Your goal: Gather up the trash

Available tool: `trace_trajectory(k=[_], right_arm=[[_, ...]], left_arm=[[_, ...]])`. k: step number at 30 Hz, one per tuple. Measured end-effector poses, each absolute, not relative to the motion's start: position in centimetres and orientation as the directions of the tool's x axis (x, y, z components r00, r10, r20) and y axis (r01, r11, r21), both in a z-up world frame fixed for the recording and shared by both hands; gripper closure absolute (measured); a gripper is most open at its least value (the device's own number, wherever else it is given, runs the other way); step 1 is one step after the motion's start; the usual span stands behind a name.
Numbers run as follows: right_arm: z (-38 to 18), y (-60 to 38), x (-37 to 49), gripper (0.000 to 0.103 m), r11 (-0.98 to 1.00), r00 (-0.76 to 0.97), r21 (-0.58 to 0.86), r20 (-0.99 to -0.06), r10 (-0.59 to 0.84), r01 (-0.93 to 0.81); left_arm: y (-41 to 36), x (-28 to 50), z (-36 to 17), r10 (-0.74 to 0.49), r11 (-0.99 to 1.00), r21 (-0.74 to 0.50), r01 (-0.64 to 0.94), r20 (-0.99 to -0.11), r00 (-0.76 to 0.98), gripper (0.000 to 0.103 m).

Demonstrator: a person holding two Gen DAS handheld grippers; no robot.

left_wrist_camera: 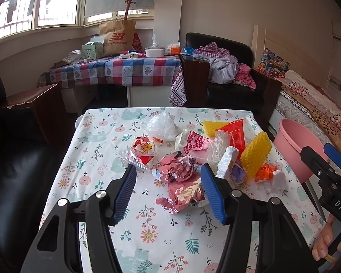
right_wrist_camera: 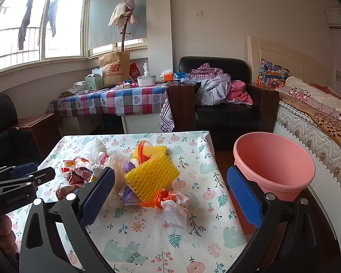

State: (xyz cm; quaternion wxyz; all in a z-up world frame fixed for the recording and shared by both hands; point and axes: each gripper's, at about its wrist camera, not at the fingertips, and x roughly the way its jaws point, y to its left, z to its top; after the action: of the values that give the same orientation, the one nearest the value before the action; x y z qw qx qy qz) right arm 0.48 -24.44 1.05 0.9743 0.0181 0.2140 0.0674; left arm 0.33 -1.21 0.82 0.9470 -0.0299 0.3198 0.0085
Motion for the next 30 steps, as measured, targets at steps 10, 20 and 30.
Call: trace_trajectory(k=[10, 20, 30], right_arm=[[1.19, -24.56, 0.48, 0.003, 0.991, 0.900, 0.062, -0.414, 0.137, -0.123], [1.06, -24.44, 0.45, 0.003, 0.991, 0.900, 0.061, -0.413, 0.137, -0.122], [0.76, -24.22, 0.46, 0.003, 0.991, 0.900, 0.059, -0.414, 0.134, -0.121]], left_arm=[[-1.68, 0.18, 0.99, -0.003, 0.998, -0.054, -0.037, -0.604, 0.797, 0.044], [-1.60, 0.10, 0.94, -0.005, 0.998, -0.057, -0.036, -0.601, 0.799, 0.044], [-1.60, -0.02, 1.02, -0.013, 0.998, -0.062, -0.030, -0.600, 0.800, 0.044]])
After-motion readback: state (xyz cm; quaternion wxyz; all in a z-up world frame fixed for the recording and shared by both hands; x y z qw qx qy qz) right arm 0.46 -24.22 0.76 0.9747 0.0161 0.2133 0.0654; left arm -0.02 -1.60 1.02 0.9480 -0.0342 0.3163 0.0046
